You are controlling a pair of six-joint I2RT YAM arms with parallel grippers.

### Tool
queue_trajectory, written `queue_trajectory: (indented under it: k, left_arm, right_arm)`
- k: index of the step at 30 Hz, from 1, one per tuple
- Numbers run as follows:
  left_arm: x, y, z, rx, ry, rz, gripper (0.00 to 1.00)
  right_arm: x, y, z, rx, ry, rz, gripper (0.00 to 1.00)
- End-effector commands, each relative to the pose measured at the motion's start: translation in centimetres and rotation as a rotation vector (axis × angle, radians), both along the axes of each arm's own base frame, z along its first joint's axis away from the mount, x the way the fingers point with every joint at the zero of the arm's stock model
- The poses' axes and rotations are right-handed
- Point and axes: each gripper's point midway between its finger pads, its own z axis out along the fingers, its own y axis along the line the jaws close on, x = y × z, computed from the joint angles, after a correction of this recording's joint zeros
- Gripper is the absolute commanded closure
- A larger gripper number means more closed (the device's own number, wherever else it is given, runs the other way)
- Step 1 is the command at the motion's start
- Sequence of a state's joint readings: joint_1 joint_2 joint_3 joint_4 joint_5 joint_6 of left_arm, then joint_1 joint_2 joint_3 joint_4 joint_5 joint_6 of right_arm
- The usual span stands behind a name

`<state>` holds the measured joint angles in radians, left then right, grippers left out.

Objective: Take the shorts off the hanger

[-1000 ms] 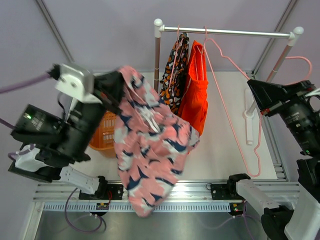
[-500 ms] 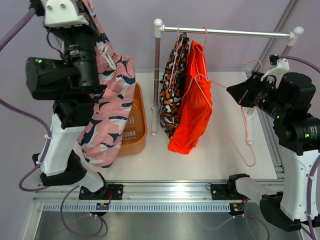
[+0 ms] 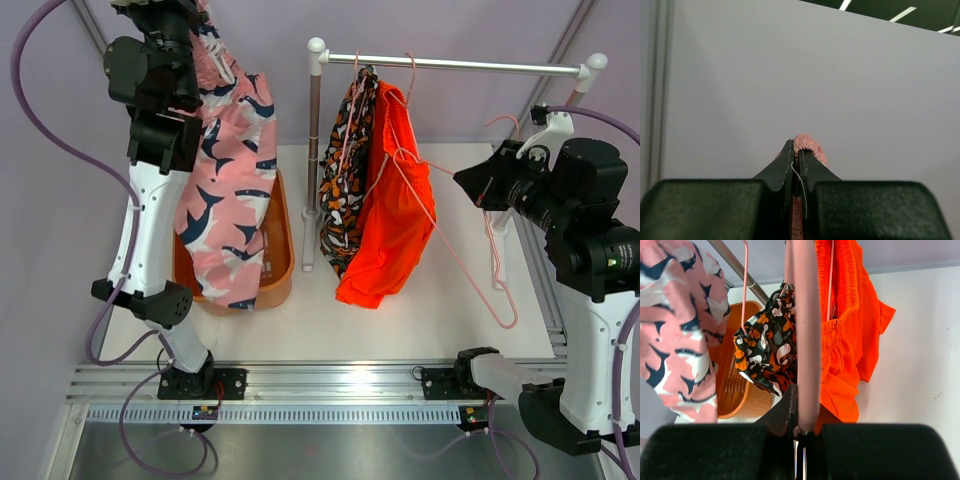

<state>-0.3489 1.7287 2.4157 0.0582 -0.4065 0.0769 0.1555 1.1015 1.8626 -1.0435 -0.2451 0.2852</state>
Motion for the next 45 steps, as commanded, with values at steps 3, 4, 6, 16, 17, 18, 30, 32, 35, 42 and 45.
queue_trajectory:
  k: [3, 4, 6, 16, 17, 18, 30, 32, 35, 42, 45]
  left_arm:
    - [-2.6, -1.0, 4.2, -0.049, -0.200, -0.125, 1.00]
    - [-2.2, -1.2, 3.9, -0.046, -0.189, -0.128, 1.00]
    - [-1.7, -1.2, 3.1, -0.050, -0.158, -0.127, 1.00]
    - [-2.7, 2.2, -10.6, -0.187, 0.157, -0.024, 1.00]
    - [-2.2, 2.3, -14.1, -0.181, 0.233, -0.007, 1.00]
    - [-4.3, 3.2, -13.9, -0.216, 0.218, -0.006, 1.00]
    - [-8.7, 4.0, -29.3, -0.333, 0.625, -0.018, 1.00]
    - [-8.9, 3.0, -33.0, -0.355, 0.708, -0.053, 1.00]
    - [-9.5, 2.5, -36.8, -0.374, 0.762, -0.080, 1.00]
    - [-11.1, 1.9, -42.1, -0.391, 0.878, -0.110, 0.91]
    - [-11.5, 1.2, -44.6, -0.393, 0.942, -0.136, 0.76]
  right_arm:
    - [0.0, -0.1, 1.4, -0.018, -0.071, 0.004, 1.00]
    - [0.0, -0.1, 1.4, -0.018, -0.072, 0.004, 1.00]
    - [-0.1, 0.0, 1.4, -0.013, -0.072, 0.009, 1.00]
    - [-1.3, -1.7, -0.5, -0.047, -0.028, -0.068, 1.00]
    - [-1.6, -2.0, -0.8, -0.059, -0.015, -0.080, 1.00]
    - [-1.8, -2.3, -0.9, -0.069, -0.014, -0.093, 1.00]
    - [-0.8, -4.5, -3.2, -0.142, 0.068, -0.207, 1.00]
    - [-1.0, -3.6, -2.9, -0.110, 0.051, -0.169, 1.00]
    - [-2.5, -1.1, -1.5, -0.034, 0.000, -0.031, 1.00]
    - [-5.8, -0.7, 2.4, 0.000, -0.102, 0.023, 1.00]
    - [-6.6, -1.9, 3.3, -0.034, -0.114, -0.032, 1.00]
